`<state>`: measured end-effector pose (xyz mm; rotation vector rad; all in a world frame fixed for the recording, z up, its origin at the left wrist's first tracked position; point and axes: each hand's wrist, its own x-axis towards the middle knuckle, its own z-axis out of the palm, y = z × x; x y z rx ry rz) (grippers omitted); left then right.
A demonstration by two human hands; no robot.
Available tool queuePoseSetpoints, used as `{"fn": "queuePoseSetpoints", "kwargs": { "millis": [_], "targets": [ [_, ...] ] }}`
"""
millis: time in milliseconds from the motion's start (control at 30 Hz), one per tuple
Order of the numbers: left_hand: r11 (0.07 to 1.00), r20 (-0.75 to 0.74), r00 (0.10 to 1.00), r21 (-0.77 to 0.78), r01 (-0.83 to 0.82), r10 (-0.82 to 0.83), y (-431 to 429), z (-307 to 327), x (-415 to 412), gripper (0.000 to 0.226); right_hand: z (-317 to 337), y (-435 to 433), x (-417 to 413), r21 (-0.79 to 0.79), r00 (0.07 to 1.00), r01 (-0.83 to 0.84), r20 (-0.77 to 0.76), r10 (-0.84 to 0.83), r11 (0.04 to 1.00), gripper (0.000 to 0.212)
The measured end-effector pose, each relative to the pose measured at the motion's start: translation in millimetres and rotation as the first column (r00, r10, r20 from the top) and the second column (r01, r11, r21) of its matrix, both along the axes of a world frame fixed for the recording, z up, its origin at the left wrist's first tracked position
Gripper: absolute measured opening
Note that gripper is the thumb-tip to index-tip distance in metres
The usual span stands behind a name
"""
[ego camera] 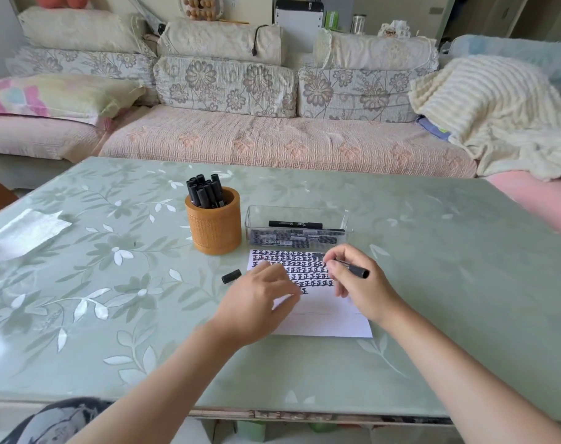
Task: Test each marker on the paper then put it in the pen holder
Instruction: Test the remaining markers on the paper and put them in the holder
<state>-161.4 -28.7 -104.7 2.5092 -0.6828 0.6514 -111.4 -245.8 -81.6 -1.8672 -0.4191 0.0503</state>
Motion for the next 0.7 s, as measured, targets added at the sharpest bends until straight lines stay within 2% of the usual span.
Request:
{"fn": "queuePoseSetpoints", "kwargs": {
  "millis": [67,133,233,467,700],
  "targets": [
    [0.999,-0.014,0.999,0.028,0.031,-0.031,-6.5,-5.1,-2.5,0.016,-3.3,0.6,1.6,0.092,0.996,0.015,-0.09,-0.007,0.996,0.019],
    [0.998,-0.026,0.999,0.053,0.04,-0.038,-9.9,-9.5,-4.8,0.015,-7.5,1.7,2.5,0.103,0.99,0.036,-0.141,-0.021,0.994,0.026],
    [0.998,-0.039,0.999,0.059,0.028,-0.026,-13.3,-14.8,-7.7,0.013,-17.3,6.6,5.3,0.042,0.984,0.083,-0.159,-0.075,0.996,0.014],
    [0.998,-0.079,0.997,0.064,0.003,0.002,-13.8,-17.8,-7.6,0.014,-32.6,7.5,12.6,-0.011,0.995,0.061,-0.079,-0.061,0.998,0.028],
    [0.998,-0.075,0.997,0.054,-0.009,0.013,-15.4,-17.4,-7.2,0.013,-38.8,9.0,12.2,-0.019,0.998,0.042,-0.053,-0.043,0.999,0.026]
  ]
}}
